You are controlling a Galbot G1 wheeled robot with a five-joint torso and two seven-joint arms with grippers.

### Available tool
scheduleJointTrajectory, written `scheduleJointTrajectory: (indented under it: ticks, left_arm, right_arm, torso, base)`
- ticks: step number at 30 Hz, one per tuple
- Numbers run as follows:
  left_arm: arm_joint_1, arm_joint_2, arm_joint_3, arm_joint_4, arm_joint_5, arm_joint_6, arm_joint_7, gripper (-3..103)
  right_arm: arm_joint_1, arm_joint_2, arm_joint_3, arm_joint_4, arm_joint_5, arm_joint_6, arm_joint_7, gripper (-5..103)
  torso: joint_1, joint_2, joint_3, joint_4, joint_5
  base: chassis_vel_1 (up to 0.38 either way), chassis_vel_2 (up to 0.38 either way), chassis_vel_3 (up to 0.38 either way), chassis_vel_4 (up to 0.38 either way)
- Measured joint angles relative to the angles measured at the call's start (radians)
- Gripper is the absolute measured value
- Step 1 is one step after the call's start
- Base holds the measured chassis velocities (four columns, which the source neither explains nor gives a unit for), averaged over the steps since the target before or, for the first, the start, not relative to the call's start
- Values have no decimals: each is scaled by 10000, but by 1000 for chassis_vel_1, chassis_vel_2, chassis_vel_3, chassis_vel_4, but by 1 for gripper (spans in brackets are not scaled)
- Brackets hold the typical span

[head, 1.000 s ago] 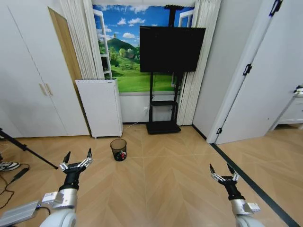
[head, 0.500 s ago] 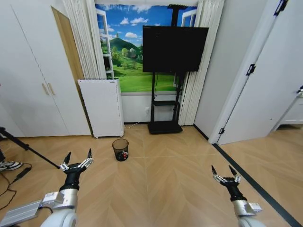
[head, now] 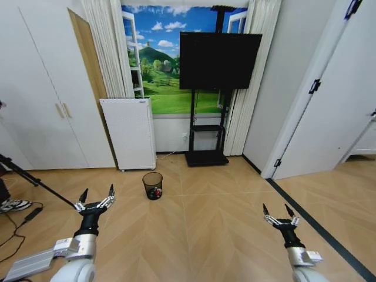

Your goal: Pick up the trash bin and place the garbage on the floor into it.

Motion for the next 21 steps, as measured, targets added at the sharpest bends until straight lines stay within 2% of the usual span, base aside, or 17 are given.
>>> scheduleJointTrajectory:
  ticks: [6,7,10,18,21]
  left_arm:
    - [3,-17,-9,62,64,-30,13,100]
    - [-3,-25,-10,99,72,-50,21,100]
    - [-4,-45,-4,137,88,-65,42,100]
    - [-29,-59,20,192,107,-74,61,100]
    - [-43,-31,9,212,105,-79,70,100]
  right_arm:
    - [-41,14,-58,29,-14,-18,4,100]
    - [-115,14,-58,125,-8,-239,58,100]
    - [-137,-6,-46,131,42,-310,-25,100]
    - [30,47,-109,-47,81,-2,-46,100]
    - [-48,29,-91,44,63,-305,-8,100]
  torso:
    - [0,0,0,-3,3]
    - [0,0,1,-3,4]
    - [1,-1,0,-3,4]
    - [0,-1,0,-1,2]
    - [0,-1,0,-3,2]
  base:
    - [-4,-3,4,-5]
    - [0,0,0,0]
    - [0,0,0,0]
    - [0,0,0,0]
    - [0,0,0,0]
